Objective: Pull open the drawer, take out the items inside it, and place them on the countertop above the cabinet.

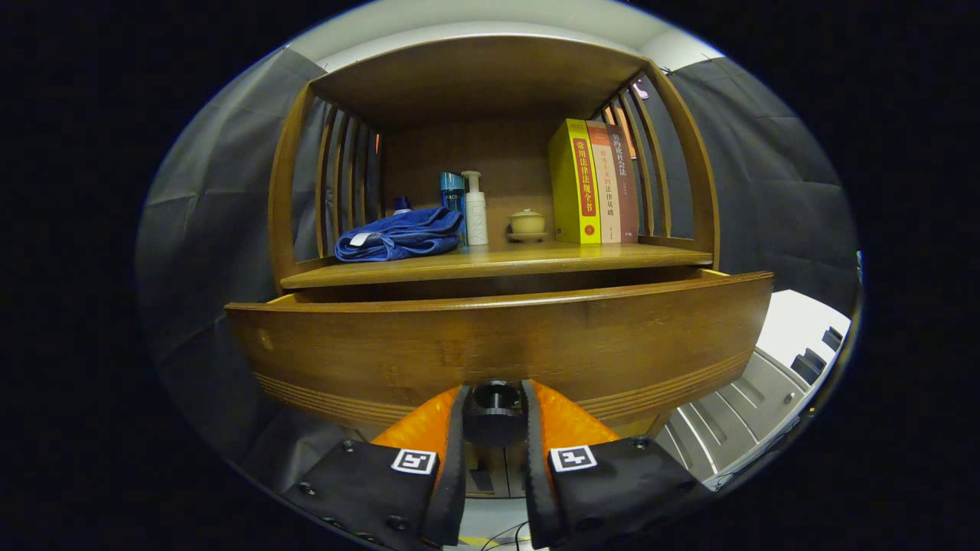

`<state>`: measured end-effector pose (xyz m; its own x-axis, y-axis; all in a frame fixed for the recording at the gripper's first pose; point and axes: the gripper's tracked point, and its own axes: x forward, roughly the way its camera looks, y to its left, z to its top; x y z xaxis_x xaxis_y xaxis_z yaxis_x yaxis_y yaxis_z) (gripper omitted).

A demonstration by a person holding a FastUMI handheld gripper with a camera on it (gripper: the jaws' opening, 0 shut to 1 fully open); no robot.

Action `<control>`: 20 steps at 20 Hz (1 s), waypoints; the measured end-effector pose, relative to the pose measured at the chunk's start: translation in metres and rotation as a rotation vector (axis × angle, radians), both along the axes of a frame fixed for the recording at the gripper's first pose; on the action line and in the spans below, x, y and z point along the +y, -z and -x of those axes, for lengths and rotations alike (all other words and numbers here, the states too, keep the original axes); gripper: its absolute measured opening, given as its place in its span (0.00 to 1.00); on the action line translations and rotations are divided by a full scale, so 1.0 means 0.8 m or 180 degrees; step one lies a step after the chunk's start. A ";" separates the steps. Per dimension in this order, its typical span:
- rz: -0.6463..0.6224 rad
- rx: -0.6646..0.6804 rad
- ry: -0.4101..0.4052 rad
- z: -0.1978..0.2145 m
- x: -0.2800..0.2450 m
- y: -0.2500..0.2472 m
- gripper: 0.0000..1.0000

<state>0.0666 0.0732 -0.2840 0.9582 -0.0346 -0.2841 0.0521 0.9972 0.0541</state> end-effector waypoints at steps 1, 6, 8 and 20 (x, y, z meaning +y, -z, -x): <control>0.0006 0.0015 -0.0005 0.005 -0.001 0.000 0.41; -0.0013 0.0078 -0.0012 0.031 0.001 -0.001 0.41; 0.0006 0.0081 -0.0022 0.031 0.002 -0.001 0.41; 0.0056 0.0112 -0.0050 0.054 0.002 0.011 0.41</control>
<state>0.0231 0.0748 -0.2929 0.9481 -0.0250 -0.3170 0.0380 0.9987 0.0349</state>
